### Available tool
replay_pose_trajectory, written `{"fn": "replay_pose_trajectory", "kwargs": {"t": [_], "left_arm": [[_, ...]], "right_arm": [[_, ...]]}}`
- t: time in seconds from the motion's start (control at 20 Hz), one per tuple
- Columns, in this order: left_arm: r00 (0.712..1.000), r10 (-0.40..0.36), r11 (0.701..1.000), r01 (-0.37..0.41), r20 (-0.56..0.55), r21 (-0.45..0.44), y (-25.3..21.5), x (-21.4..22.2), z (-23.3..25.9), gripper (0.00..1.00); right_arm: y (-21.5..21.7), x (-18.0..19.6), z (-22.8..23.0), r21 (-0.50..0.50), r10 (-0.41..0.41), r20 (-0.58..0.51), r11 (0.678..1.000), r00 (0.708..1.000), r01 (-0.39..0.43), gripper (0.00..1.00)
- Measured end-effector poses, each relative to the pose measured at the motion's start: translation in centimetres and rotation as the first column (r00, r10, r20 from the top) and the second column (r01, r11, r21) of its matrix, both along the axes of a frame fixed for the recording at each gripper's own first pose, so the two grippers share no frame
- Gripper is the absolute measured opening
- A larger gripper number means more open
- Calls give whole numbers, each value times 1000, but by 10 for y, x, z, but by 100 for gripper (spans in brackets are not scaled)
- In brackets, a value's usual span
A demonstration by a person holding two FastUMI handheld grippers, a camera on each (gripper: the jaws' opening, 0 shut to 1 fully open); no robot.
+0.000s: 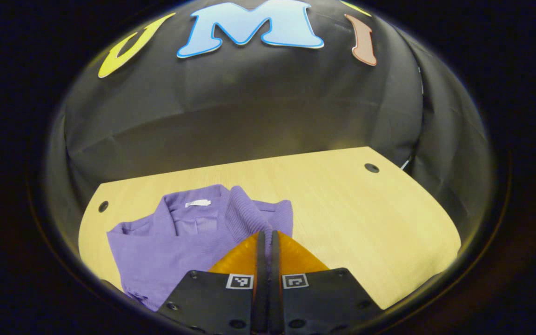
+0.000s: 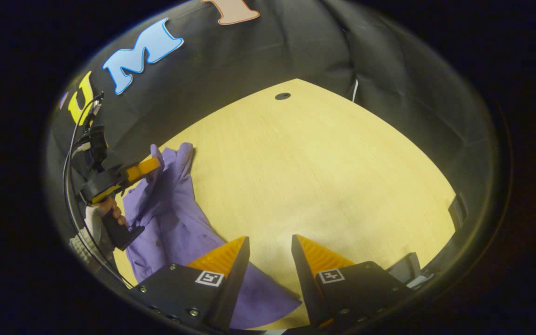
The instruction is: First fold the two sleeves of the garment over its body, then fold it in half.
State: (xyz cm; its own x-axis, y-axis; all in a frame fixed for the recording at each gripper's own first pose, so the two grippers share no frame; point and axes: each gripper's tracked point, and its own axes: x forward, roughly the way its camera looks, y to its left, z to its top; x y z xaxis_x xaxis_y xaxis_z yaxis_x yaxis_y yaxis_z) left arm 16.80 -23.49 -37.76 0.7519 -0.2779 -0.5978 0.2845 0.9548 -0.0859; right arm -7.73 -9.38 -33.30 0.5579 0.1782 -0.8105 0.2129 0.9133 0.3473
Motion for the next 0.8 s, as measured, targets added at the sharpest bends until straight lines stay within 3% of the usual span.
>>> {"fn": "replay_pose_trajectory", "kwargs": {"t": [0.15,0.3,0.35,0.8], "left_arm": [[999,-18,999,17,-39,-37,-9,-8,-6,19],[999,-41,999,41,-19,-18,-6,-18,4,96],[999,-47,999,46,-20,-17,-4,-21,6,100],[1000,-1,1000,2,-24,28,81,-88,10,100]], "right_arm": [[-2,0,1,0,0,3,1000,1000,0,59],[6,-5,1,-1,32,5,999,999,-32,59],[11,-8,1,-3,46,4,999,999,-46,59],[57,-41,-12,-34,231,-32,972,972,-232,59]]}}
